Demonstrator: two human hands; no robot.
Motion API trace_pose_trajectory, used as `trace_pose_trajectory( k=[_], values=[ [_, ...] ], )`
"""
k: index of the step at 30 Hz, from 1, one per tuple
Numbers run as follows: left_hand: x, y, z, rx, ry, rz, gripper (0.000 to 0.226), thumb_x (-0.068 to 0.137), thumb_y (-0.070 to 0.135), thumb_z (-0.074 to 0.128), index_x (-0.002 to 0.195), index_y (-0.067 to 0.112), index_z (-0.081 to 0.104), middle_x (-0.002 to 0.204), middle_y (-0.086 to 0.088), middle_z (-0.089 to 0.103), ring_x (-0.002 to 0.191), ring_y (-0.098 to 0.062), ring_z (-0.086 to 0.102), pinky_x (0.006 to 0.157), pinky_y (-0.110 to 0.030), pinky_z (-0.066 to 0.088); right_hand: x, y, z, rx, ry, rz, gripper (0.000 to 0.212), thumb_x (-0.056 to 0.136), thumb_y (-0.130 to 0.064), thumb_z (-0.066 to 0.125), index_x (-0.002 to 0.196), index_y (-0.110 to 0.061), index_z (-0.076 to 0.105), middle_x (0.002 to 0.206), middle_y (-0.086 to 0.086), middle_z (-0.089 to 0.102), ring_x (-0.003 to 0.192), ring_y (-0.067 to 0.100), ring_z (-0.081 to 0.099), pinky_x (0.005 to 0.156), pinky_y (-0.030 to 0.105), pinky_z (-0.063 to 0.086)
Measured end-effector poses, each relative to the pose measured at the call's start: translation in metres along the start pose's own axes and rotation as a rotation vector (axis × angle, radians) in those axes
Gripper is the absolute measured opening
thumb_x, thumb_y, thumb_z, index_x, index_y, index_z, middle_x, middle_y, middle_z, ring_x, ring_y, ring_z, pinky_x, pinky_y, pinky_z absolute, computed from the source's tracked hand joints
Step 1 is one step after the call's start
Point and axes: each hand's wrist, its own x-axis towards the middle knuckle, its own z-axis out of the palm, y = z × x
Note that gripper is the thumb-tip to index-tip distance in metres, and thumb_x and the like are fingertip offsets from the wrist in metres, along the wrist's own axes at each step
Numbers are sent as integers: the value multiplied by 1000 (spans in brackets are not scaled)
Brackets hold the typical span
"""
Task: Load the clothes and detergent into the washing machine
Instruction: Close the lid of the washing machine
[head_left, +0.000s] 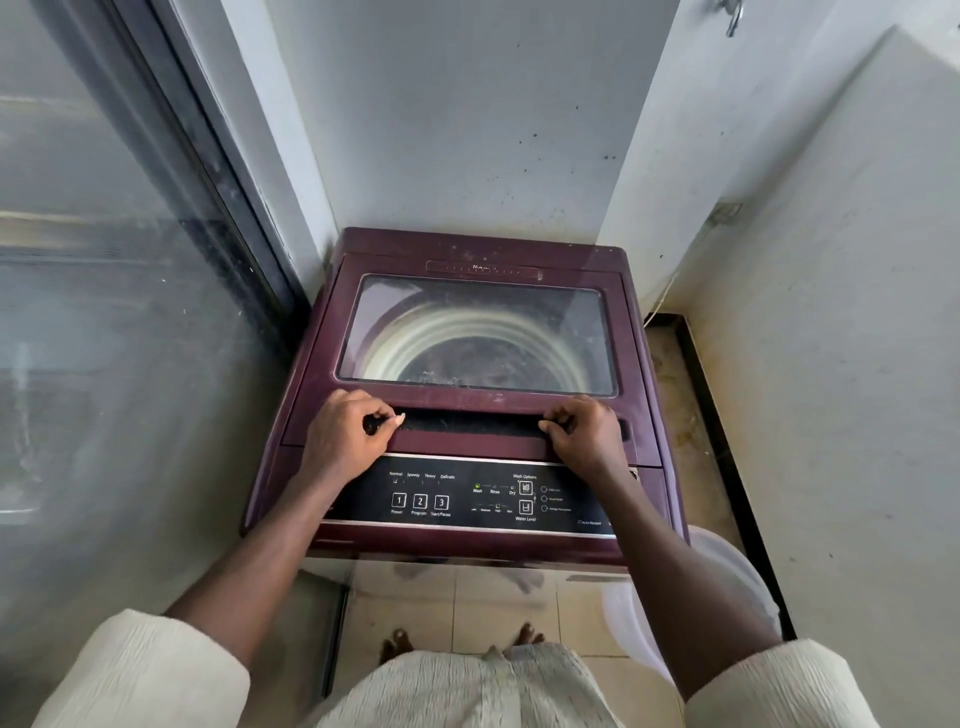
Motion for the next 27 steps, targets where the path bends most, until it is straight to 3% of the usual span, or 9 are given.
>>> trace_pose_trajectory(
  k=[4, 9, 13, 18, 21, 24, 27],
  values=[
    [-1, 2, 4, -88, -11, -86, 9, 79, 34, 77, 79, 26, 79, 65, 9, 74, 49, -4, 59, 46, -15, 40, -4, 0, 5, 55, -41, 42, 4, 75, -18, 75, 75, -14, 75, 65, 1, 68, 61, 13, 58, 60, 23, 41],
    [-3, 6, 9, -185, -28, -149, 7, 80, 23, 78, 80, 16, 80, 71, 1, 76, 59, -18, 69, 57, -37, 56, -5, 0, 7, 30, -65, 64, 7, 79, -21, 71, 79, -17, 77, 68, 2, 72, 61, 10, 54, 59, 20, 33],
    [-2, 5, 10, -206, -21, -137, 7, 79, 19, 79, 82, 12, 80, 77, -2, 77, 65, -15, 71, 62, -36, 58, -3, 1, 7, 32, -82, 70, 8, 80, -21, 70, 78, -17, 77, 66, 2, 70, 60, 11, 53, 57, 21, 31],
    [-2, 5, 10, -203, -34, -138, 7, 82, 19, 77, 84, 13, 80, 78, -1, 77, 60, -1, 65, 57, -12, 48, -3, 1, 8, 46, -87, 64, 8, 80, -20, 70, 78, -15, 77, 64, 4, 70, 60, 14, 57, 59, 22, 36],
    [-2, 6, 9, -207, -35, -136, 8, 82, 19, 76, 85, 13, 80, 82, -1, 78, 68, -11, 70, 61, -21, 53, -3, 1, 7, 48, -94, 61, 8, 80, -19, 70, 77, -15, 76, 65, 5, 70, 64, 18, 61, 60, 22, 38],
    [-3, 6, 9, -207, -24, -126, 9, 82, 19, 76, 85, 11, 80, 81, -2, 78, 68, -13, 71, 60, -20, 52, -3, 2, 6, 52, -99, 61, 8, 80, -19, 70, 78, -15, 76, 65, 5, 70, 63, 16, 60, 60, 22, 38],
    [-3, 6, 10, -211, -24, -131, 10, 82, 19, 76, 85, 11, 80, 80, -3, 78, 67, -19, 72, 62, -31, 57, -3, 1, 6, 51, -105, 62, 8, 80, -19, 70, 78, -15, 76, 59, 0, 64, 61, 14, 58, 59, 21, 35]
  ],
)
